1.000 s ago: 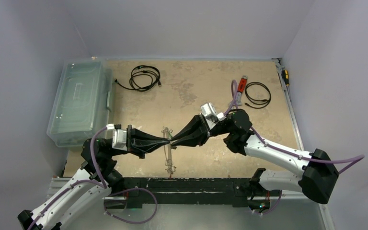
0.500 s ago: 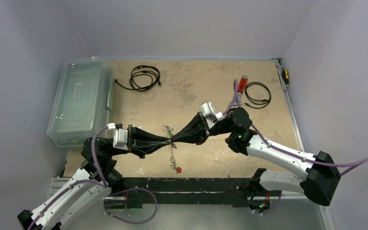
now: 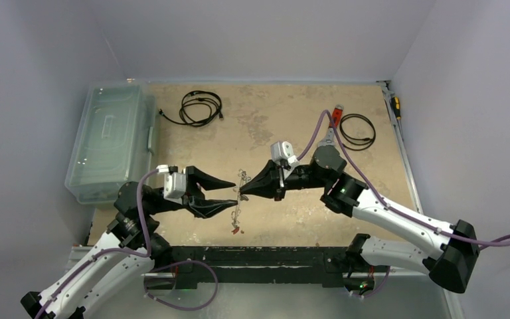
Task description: Put the keys on the keyring
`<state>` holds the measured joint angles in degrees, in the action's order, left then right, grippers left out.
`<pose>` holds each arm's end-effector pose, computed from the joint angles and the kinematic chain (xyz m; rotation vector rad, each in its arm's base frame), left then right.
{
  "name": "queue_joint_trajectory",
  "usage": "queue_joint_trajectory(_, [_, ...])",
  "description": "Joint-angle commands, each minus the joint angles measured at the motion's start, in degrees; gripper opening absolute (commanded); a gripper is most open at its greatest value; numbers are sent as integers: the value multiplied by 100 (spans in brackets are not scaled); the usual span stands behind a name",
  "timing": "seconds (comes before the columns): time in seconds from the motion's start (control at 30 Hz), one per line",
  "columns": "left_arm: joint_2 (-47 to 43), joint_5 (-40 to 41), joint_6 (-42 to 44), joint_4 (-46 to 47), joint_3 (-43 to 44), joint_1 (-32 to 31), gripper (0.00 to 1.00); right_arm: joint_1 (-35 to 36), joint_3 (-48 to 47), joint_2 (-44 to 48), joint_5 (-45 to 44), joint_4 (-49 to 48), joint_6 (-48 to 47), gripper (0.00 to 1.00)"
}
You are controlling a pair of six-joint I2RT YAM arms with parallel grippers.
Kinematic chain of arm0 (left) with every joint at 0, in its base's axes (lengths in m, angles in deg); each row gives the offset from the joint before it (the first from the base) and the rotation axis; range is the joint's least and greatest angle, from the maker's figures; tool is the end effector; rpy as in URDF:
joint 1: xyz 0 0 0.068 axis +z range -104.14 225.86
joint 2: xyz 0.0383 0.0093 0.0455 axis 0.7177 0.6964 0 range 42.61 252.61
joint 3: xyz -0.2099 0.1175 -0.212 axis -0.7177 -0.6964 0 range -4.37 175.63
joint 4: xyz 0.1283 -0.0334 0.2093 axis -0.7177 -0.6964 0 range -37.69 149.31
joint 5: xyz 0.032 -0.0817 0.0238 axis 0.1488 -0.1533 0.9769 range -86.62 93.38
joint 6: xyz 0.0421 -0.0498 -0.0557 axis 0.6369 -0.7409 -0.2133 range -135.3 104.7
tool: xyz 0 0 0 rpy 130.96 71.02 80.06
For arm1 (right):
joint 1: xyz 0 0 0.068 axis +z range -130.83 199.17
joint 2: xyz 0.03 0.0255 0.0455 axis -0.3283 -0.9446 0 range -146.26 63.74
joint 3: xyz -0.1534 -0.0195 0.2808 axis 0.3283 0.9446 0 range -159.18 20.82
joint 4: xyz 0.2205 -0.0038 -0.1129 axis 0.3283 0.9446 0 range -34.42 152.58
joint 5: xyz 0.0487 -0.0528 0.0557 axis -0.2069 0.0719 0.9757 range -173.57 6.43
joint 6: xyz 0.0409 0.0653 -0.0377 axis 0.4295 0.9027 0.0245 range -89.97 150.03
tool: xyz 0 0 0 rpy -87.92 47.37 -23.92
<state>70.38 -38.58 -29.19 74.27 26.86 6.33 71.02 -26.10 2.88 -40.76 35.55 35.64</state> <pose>0.0393 -0.0980 0.3743 0.9441 1.0928 -1.2318 0.1043 0.2160 0.4034 -1.2001 1.1318 1.3280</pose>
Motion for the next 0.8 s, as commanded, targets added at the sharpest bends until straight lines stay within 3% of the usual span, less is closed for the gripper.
queue_joint_trajectory(0.0, [63, -109, 168, -123, 213, -17, 43, 18, -300, 360, -308, 672, -346, 0])
queue_joint_trajectory(0.3, [278, -371, 23, 99, 112, -12, 35, 18, -621, 435, -169, 1590, -763, 0])
queue_joint_trajectory(0.77, [455, -548, -278, 566, -123, -17, 26, 40, -685, 504, 98, 1693, -754, 0])
